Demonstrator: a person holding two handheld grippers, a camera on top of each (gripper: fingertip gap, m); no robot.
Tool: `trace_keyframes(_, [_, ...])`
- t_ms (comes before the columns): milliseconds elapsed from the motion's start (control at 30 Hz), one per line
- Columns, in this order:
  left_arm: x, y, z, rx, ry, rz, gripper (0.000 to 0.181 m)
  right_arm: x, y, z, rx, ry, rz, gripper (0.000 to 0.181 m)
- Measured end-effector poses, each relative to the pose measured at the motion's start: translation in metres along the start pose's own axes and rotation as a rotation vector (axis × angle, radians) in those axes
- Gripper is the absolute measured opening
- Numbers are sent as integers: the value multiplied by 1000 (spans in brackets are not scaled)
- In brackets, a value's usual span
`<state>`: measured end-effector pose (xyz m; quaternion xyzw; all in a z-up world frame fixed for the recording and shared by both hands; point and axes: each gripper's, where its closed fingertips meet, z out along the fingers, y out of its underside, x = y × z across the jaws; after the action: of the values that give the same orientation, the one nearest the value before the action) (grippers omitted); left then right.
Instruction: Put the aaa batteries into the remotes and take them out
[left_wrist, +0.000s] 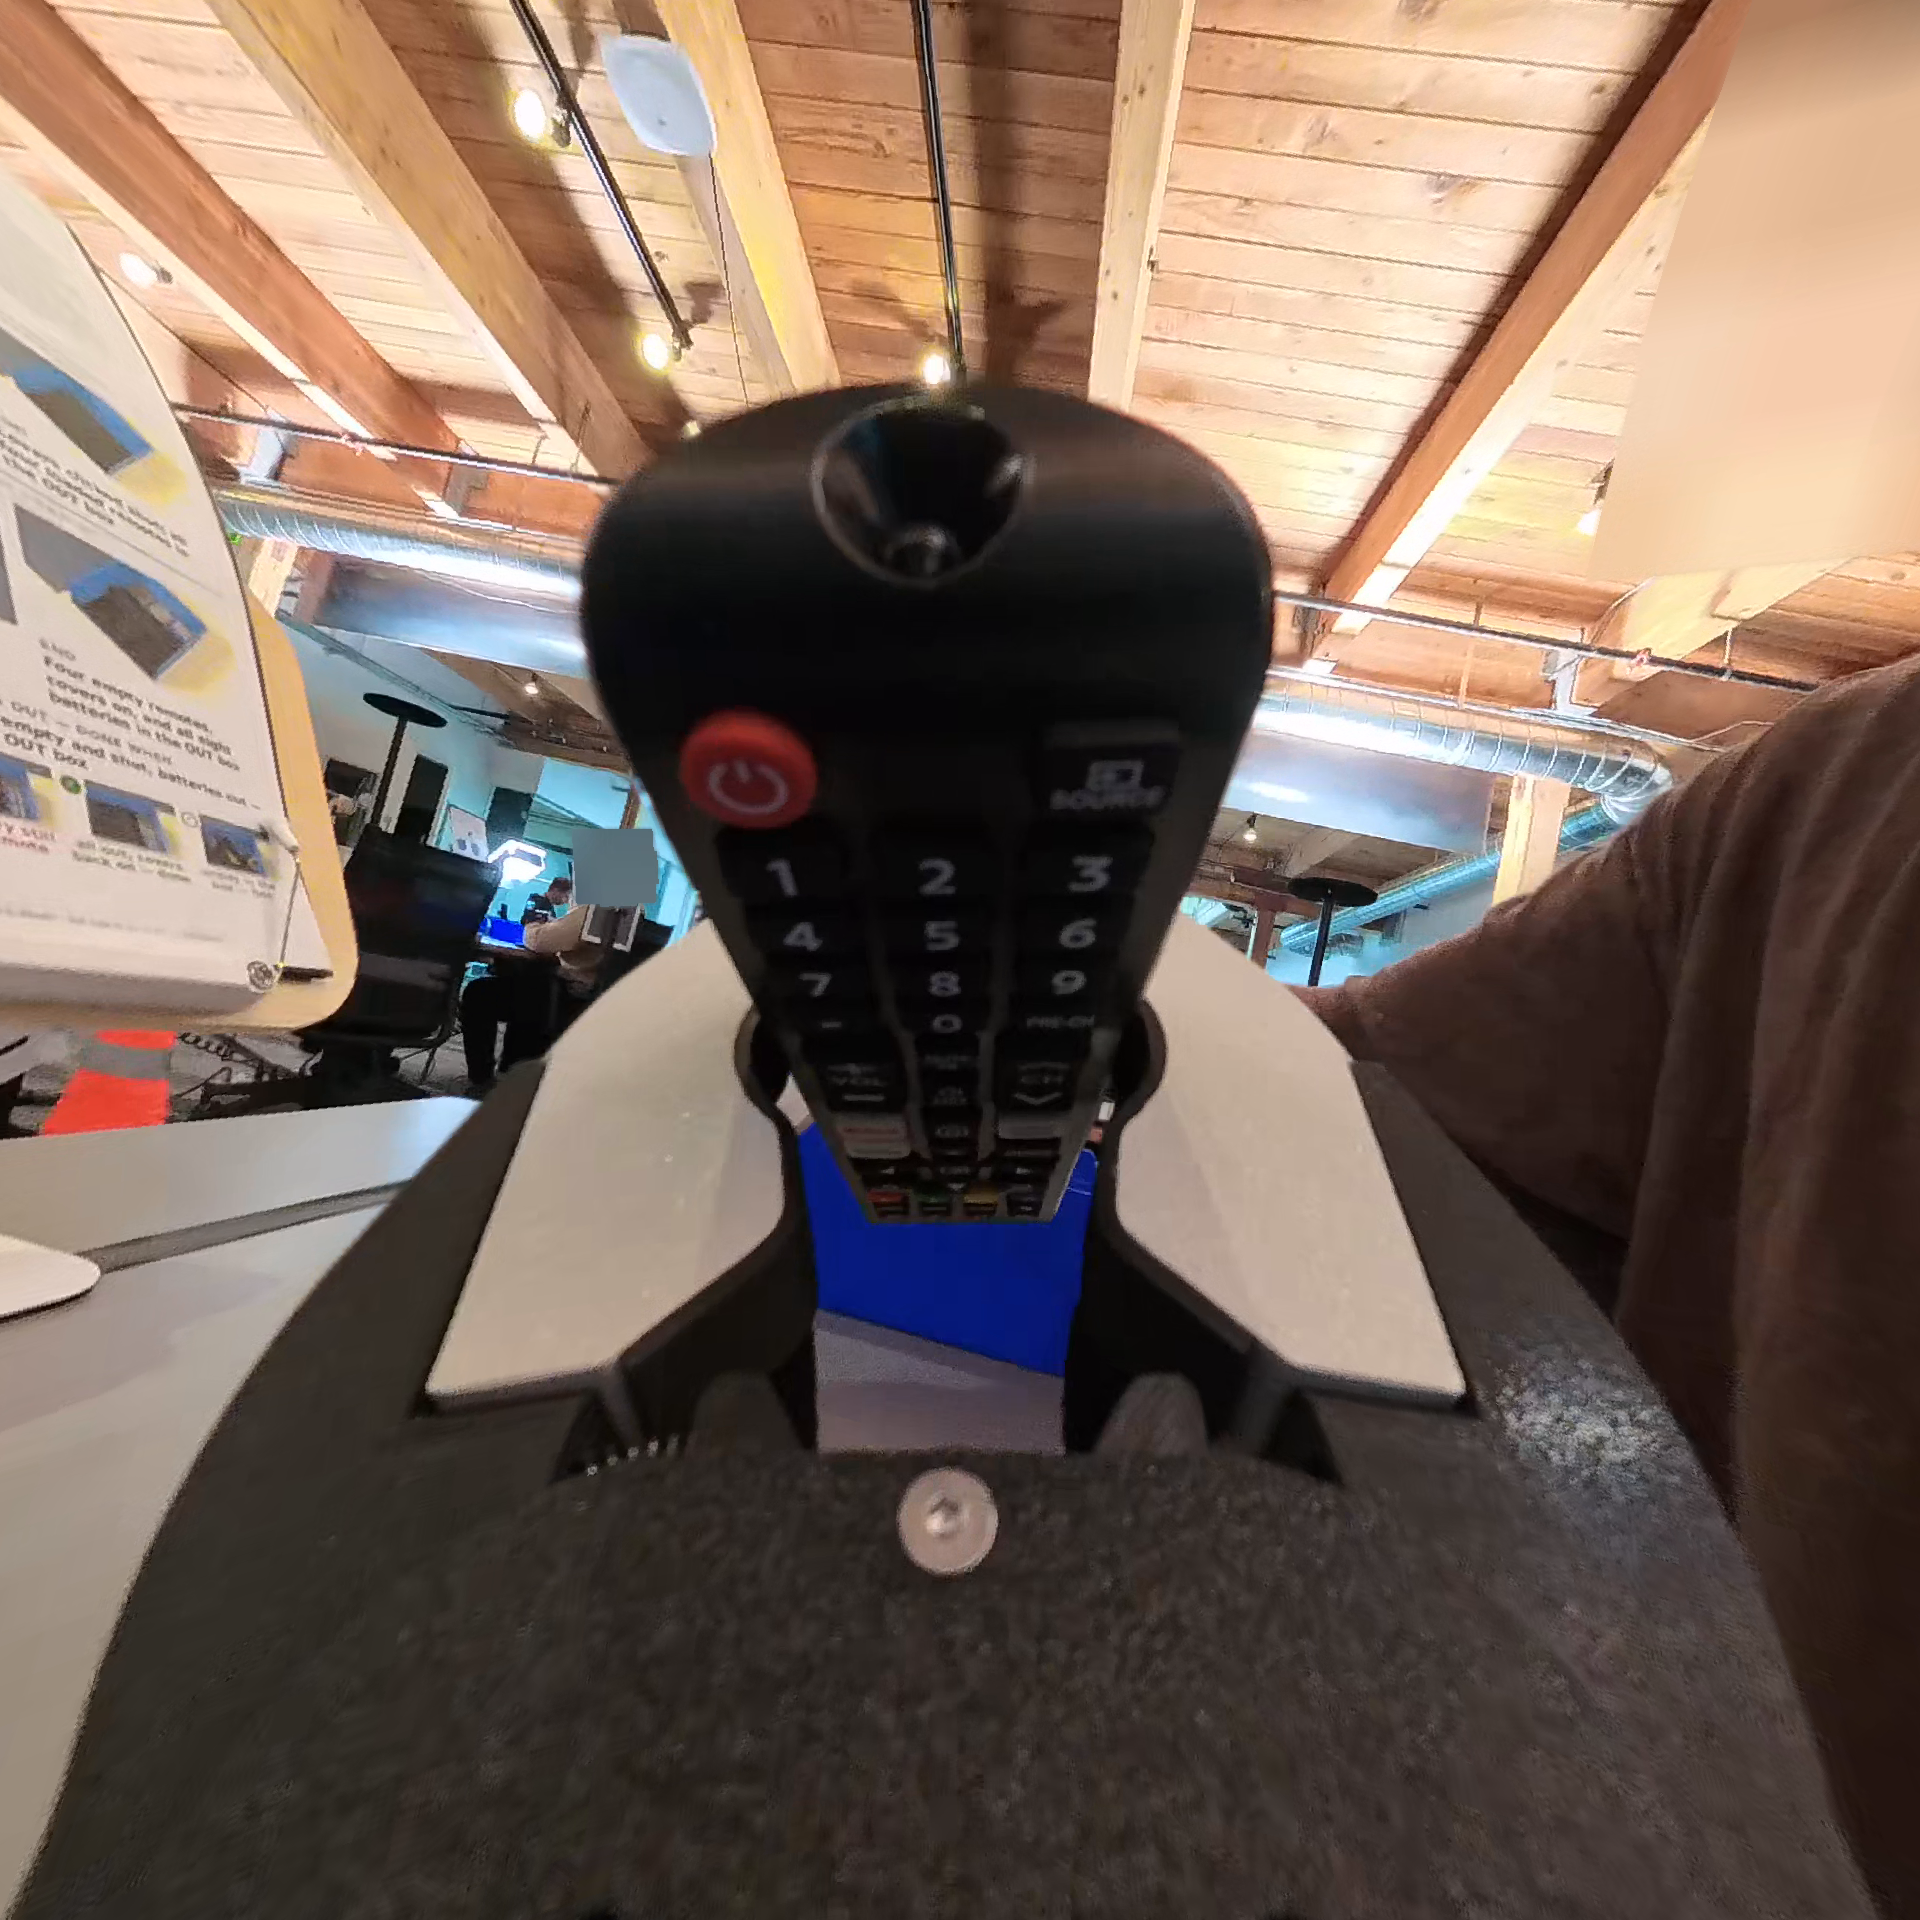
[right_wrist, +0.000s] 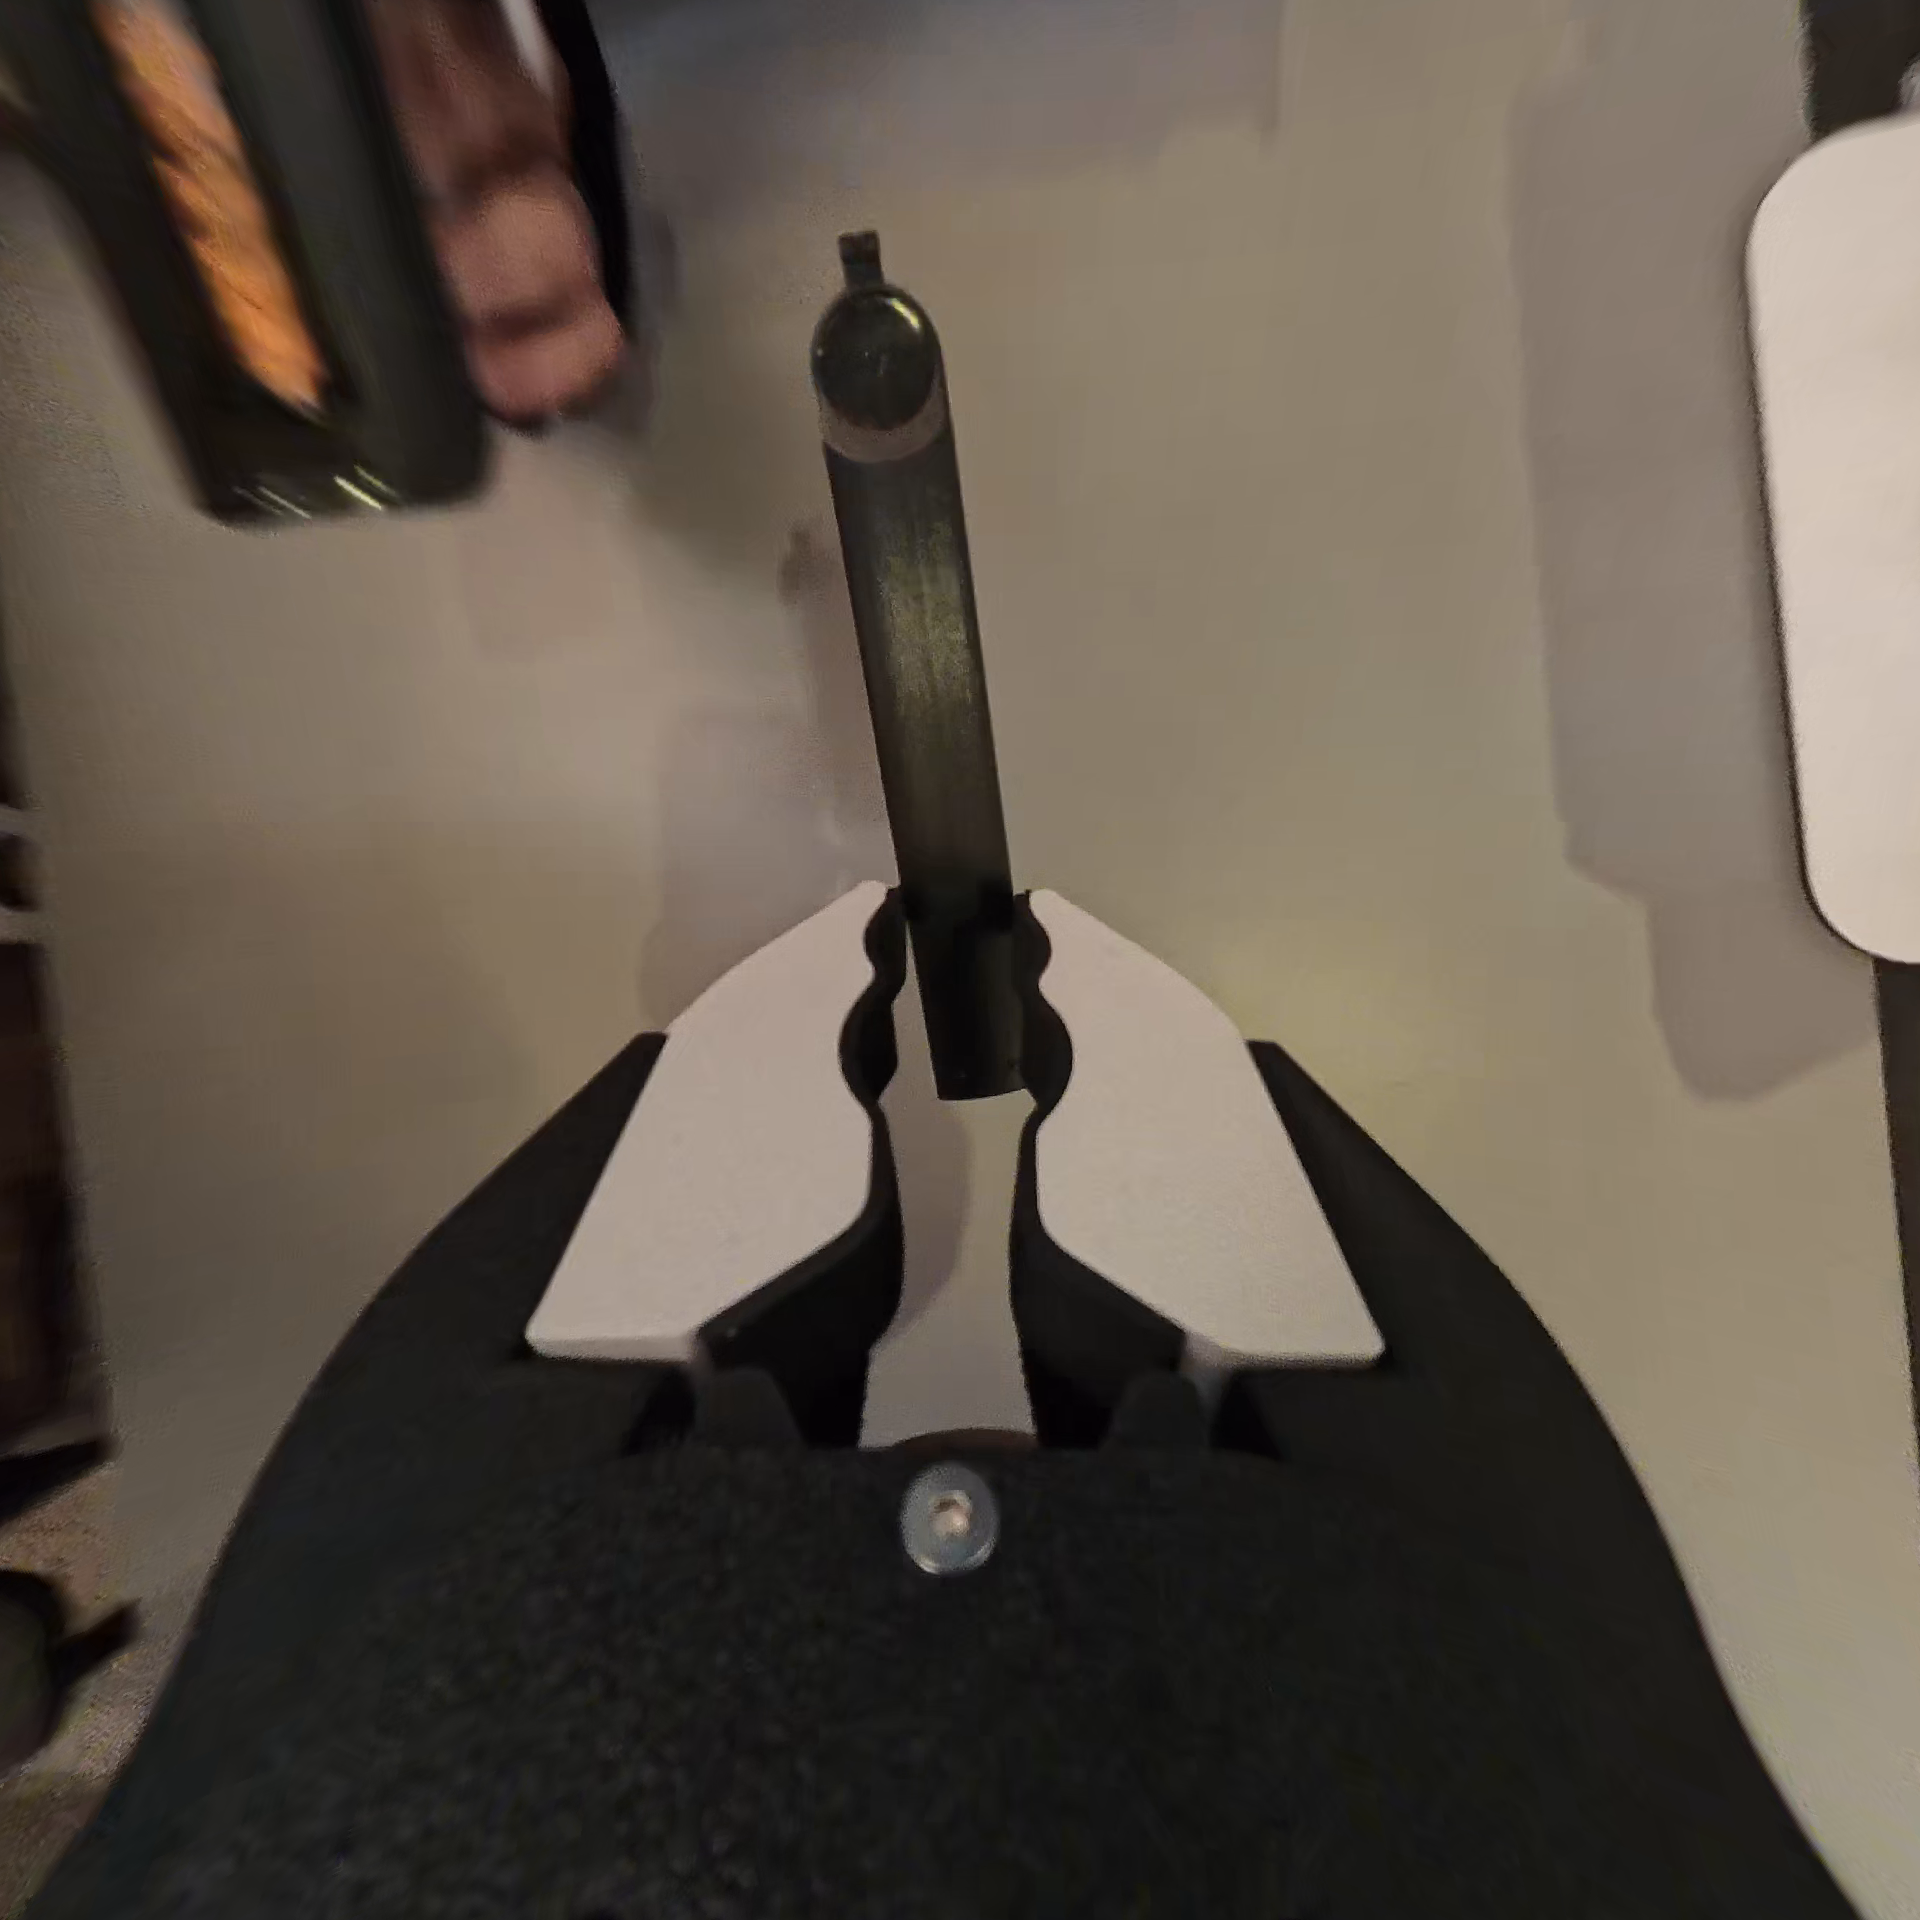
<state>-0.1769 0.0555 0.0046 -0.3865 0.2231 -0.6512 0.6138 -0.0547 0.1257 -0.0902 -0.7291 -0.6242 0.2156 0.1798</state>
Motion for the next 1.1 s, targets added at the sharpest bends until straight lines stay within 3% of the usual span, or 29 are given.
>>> trace_keyframes(133, [0,-1,13,19,8,20,61,-46,-43,-43,61,-96,32,19])
trace_keyframes(367, [9,-5,38,41,64,47,61,-92,-73,-53,-36,-172,25,19])
trace_keyframes(733, [13,-7,41,45,64,70,61,-90,-80,-44,-126,-82,31,19])
trace_keyframes(1100, [19,-7,41,44,75,75,61,-99,-87,-40,-123,-104,30,19])
